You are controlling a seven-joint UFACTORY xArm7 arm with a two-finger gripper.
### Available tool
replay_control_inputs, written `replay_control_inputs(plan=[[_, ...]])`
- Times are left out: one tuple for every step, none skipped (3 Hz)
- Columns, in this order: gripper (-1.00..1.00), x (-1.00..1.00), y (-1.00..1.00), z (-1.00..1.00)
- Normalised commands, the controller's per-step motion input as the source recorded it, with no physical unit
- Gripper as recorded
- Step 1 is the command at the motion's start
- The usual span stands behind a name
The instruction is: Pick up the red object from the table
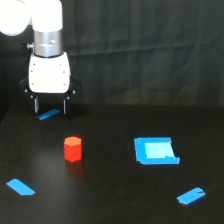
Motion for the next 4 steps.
replay_control_inputs(plan=[[1.00, 0.70, -0.84, 0.07], [1.00, 0.56, -0.86, 0.04], [1.00, 0.27, -0.93, 0.19], [1.00, 0.27, -0.94, -0.03]])
